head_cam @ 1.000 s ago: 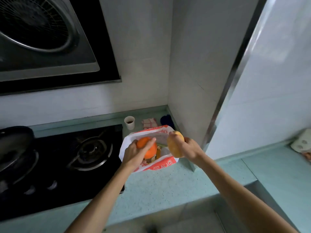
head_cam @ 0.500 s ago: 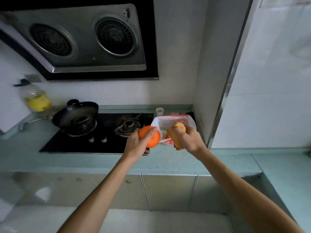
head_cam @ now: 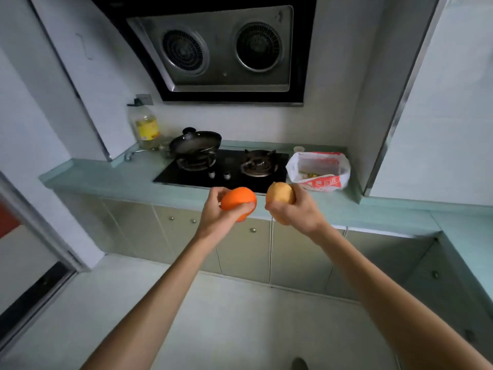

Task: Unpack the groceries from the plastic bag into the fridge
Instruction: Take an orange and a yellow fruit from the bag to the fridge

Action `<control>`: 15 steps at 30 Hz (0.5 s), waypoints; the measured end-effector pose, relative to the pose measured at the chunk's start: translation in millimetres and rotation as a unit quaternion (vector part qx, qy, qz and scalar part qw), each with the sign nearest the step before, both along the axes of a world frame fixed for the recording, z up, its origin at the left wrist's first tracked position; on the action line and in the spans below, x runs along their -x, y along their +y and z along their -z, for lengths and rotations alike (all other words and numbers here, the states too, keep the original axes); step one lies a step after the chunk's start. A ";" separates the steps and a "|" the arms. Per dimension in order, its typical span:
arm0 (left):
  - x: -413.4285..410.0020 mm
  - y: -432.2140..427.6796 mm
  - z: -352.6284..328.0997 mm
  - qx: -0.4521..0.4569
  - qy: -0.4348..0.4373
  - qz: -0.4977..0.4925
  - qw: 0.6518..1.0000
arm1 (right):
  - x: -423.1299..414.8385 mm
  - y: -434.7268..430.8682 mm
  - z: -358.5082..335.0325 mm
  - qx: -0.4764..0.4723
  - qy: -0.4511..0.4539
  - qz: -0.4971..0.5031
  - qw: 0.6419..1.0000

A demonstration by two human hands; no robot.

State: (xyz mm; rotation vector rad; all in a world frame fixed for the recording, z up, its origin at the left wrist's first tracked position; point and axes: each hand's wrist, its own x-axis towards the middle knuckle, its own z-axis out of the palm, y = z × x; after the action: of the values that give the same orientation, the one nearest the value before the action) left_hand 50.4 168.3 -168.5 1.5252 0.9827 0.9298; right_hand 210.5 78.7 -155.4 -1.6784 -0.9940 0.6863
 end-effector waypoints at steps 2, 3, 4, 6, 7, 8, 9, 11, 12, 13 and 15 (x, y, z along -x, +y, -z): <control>50.9 -19.9 3.4 0.004 -0.003 -0.026 1.000 | 46.8 -14.7 1.1 0.005 0.004 -0.020 1.000; 75.2 -28.1 3.6 0.010 -0.008 -0.041 0.999 | 69.4 -20.3 0.7 0.005 0.008 -0.032 0.999; 98.9 -35.5 3.0 0.018 -0.018 -0.057 0.998 | 90.8 -23.9 0.4 0.008 0.011 -0.041 0.999; 143.9 -50.2 0.3 0.009 -0.030 -0.079 0.996 | 132.5 -28.0 -4.2 0.013 0.004 -0.053 0.999; 165.6 -58.0 -2.3 -0.004 -0.026 -0.087 0.996 | 153.7 -28.4 -7.3 0.009 -0.003 -0.062 0.998; 186.0 -65.8 -4.9 -0.018 -0.024 -0.095 0.995 | 174.4 -27.8 -10.3 0.010 -0.009 -0.075 0.997; 206.6 -73.0 -7.1 -0.033 -0.025 -0.107 0.993 | 195.4 -26.1 -12.5 0.010 -0.014 -0.092 0.996; 245.3 -84.5 -12.6 -0.052 -0.031 -0.147 0.987 | 238.4 -20.4 -15.2 0.009 -0.021 -0.135 0.991; 265.0 -88.0 -14.5 -0.055 -0.034 -0.172 0.983 | 259.7 -16.7 -16.1 0.008 -0.024 -0.155 0.988; 284.6 -90.7 -15.7 -0.060 -0.034 -0.195 0.978 | 281.3 -12.7 -17.0 0.005 -0.025 -0.172 0.985; 325.6 -93.9 -16.4 -0.068 -0.031 -0.237 0.969 | 323.8 -2.4 -16.8 0.002 -0.024 -0.202 0.979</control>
State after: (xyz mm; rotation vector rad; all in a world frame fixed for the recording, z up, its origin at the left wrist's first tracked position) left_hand -275.3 74.4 -152.0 1.3858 1.2886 1.3962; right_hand -113.3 76.3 -138.6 -1.5149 -1.3892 0.9138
